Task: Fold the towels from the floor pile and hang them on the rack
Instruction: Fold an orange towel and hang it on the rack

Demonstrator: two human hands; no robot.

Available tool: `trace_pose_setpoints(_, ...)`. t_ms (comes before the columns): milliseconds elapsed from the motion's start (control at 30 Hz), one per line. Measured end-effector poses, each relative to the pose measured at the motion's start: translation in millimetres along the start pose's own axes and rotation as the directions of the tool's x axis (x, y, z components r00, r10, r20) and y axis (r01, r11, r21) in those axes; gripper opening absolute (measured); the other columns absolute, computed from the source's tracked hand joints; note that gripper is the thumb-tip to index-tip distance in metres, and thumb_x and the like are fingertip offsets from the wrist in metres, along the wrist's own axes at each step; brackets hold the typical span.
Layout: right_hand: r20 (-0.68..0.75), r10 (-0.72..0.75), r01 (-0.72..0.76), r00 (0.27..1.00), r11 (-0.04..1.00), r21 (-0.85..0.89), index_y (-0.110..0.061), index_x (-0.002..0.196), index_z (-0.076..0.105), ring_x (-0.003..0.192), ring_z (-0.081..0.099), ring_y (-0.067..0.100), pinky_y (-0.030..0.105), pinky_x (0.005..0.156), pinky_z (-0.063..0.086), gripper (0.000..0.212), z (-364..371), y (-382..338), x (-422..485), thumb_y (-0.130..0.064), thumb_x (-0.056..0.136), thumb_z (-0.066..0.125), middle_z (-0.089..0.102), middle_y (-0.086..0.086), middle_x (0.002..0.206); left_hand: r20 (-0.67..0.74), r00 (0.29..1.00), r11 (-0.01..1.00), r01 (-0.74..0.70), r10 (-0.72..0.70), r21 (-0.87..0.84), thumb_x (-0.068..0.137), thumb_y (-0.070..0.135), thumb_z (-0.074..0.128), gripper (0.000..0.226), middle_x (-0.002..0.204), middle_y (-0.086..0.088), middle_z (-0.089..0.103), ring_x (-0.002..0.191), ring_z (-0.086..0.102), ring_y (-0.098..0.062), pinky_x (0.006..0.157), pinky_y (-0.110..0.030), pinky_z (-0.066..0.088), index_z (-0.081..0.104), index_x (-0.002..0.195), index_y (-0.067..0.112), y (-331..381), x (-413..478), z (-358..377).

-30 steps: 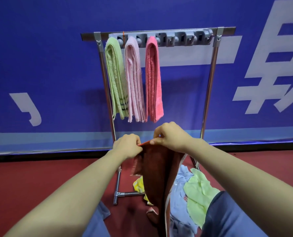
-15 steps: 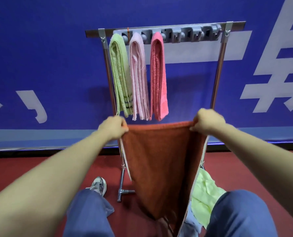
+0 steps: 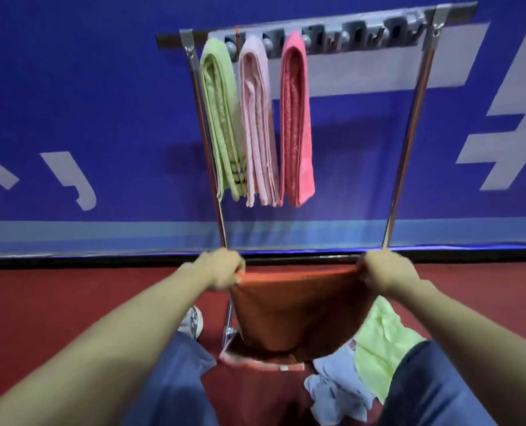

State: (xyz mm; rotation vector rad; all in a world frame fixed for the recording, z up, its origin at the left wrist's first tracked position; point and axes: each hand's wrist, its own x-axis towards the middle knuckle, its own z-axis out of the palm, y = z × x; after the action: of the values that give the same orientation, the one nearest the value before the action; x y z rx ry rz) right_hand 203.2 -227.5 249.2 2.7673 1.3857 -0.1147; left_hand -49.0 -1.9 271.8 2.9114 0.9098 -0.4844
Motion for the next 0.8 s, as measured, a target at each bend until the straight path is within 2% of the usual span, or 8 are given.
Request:
trace_pose_setpoints(133,-0.092,0.108,-0.077,0.99,0.953,0.293,-0.018,0.088,0.069,0.096,0.064,0.036,0.033,0.069,0.045,0.009,-20.5,-0.2,20.3,-0.02,0.084,0.061,0.068,0.014,0.093,-0.191,0.979,0.984,0.041,-0.074,-0.172,0.094,0.028,0.061,0.009,0.101,-0.003,0.069,0.106,0.062,-0.03,0.084,-0.037,0.048,0.057,0.086,0.028,0.1,8.9,-26.7)
trace_pose_setpoints(233,-0.045,0.197,-0.138,0.979,0.816,0.561,-0.011,0.075,0.068,0.083,0.062,0.033,0.031,0.066,0.04,0.016,-20.8,-4.5,28.9,-0.025,0.084,0.071,0.064,0.012,0.073,-0.196,0.967,0.908,0.069,-0.162,-0.413,0.09,0.027,0.066,0.011,0.079,0.002,0.068,0.089,0.065,-0.024,0.082,-0.035,0.053,0.064,0.08,0.022,-2.3,15.4,-19.0)
trace_pose_setpoints(333,0.077,0.198,-0.188,0.977,0.64,0.745,-0.009,0.082,0.074,0.066,0.061,0.025,0.032,0.066,0.05,0.01,1.8,-19.6,29.2,-0.019,0.082,0.076,0.064,0.008,0.064,-0.136,0.963,0.791,0.104,-0.231,-0.603,0.089,0.024,0.071,0.018,0.064,0.004,0.065,0.065,0.064,-0.015,0.068,-0.026,0.05,0.066,0.073,0.019,4.5,21.1,13.0)
trace_pose_setpoints(433,0.133,0.167,-0.206,0.977,0.568,0.797,-0.011,0.103,0.072,0.071,0.064,0.021,0.034,0.075,0.056,0.023,41.0,-35.0,28.9,-0.014,0.08,0.077,0.071,0.01,0.081,-0.073,0.966,0.687,0.124,-0.249,-0.716,0.092,0.018,0.071,0.024,0.057,0.003,0.062,0.05,0.061,-0.011,0.054,-0.019,0.05,0.063,0.069,0.018,14.4,29.1,52.0)
trace_pose_setpoints(533,0.102,0.096,-0.138,0.99,0.527,0.839,-0.015,0.119,0.068,0.069,0.059,0.02,0.023,0.057,0.05,0.037,72.4,-53.8,27.9,-0.008,0.083,0.072,0.071,0.015,0.091,-0.008,0.973,0.628,0.142,-0.229,-0.765,0.092,0.018,0.071,0.02,0.055,0.004,0.06,0.052,0.062,-0.014,0.053,-0.027,0.057,0.064,0.074,0.017,23.0,40.3,82.9)
trace_pose_setpoints(633,0.123,0.009,-0.115,0.992,0.438,0.892,-0.019,0.111,0.071,0.06,0.054,0.017,0.016,0.04,0.043,0.03,94.9,-70.6,33.0,0.0,0.09,0.061,0.067,0.017,0.081,0.044,0.98,0.59,0.153,-0.195,-0.792,0.093,0.019,0.07,0.014,0.058,0.002,0.06,0.053,0.061,-0.013,0.057,-0.031,0.059,0.066,0.08,0.014,27.7,55.2,102.2)
trace_pose_setpoints(733,0.257,-0.049,-0.224,0.965,0.352,0.909,-0.015,0.093,0.074,0.045,0.052,0.006,0.018,0.043,0.044,0.027,116.3,-83.8,46.6,0.0,0.097,0.052,0.059,-0.003,0.056,0.094,0.983,0.56,0.166,-0.155,-0.812,0.094,0.018,0.068,0.012,0.062,-0.001,0.061,0.054,0.061,-0.013,0.056,-0.03,0.056,0.064,0.085,0.012,26.8,74.2,118.8)
trace_pose_setpoints(800,0.365,-0.09,-0.328,0.927,0.281,0.902,-0.008,0.094,0.074,0.052,0.057,0.011,0.021,0.049,0.049,0.029,127.3,-89.8,56.2,0.005,0.093,0.048,0.06,-0.004,0.057,0.12,0.984,0.546,0.173,-0.131,-0.82,0.096,0.019,0.067,0.014,0.062,-0.002,0.06,0.055,0.061,-0.014,0.06,-0.035,0.058,0.063,0.084,0.013,23.9,87.7,131.9)
